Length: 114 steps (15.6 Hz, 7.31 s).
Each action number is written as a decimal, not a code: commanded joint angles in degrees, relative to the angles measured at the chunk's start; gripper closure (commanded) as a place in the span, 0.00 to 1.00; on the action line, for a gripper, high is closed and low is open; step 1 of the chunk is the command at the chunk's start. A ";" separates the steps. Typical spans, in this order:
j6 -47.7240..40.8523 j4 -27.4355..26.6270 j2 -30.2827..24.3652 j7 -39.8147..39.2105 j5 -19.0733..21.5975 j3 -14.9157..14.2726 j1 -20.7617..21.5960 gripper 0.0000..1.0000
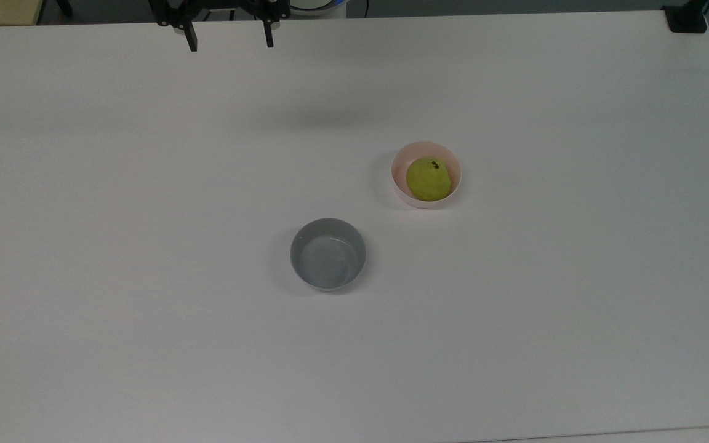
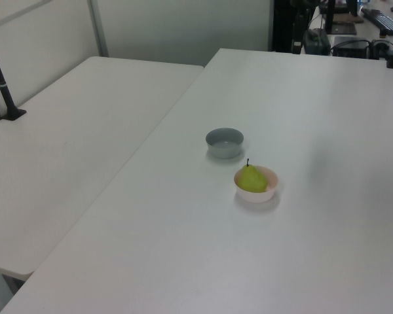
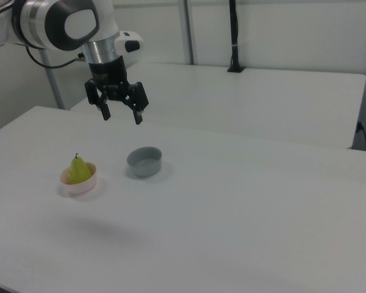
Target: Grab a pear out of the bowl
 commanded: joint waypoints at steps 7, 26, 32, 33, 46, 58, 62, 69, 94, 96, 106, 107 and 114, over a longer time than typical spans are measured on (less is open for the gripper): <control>0.50 0.27 0.24 0.98 0.58 -0.11 0.64 0.00; 0.24 -0.61 0.59 -14.92 0.14 0.68 0.64 0.00; 0.24 -1.49 1.38 -17.83 -0.12 3.32 2.92 0.00; 0.41 -1.58 1.64 -17.48 0.05 3.32 3.89 0.00; 12.35 -2.11 10.34 8.69 2.86 3.32 16.72 0.00; 20.27 -3.34 19.83 10.04 2.08 4.98 20.33 0.00; 21.42 -4.48 20.63 9.77 0.32 5.43 20.33 0.00; 26.77 -7.46 21.86 9.86 -4.08 5.96 20.42 0.13; 6.14 -2.64 5.97 10.48 -1.71 6.13 14.63 1.00; 3.76 -2.55 3.85 10.39 -1.62 5.52 13.74 1.00; -2.74 0.97 -0.29 5.84 -0.66 2.80 8.47 1.00; -3.27 1.14 -0.81 3.73 0.65 1.49 8.47 1.00; -3.02 3.08 -0.38 -10.86 2.07 -1.60 2.94 1.00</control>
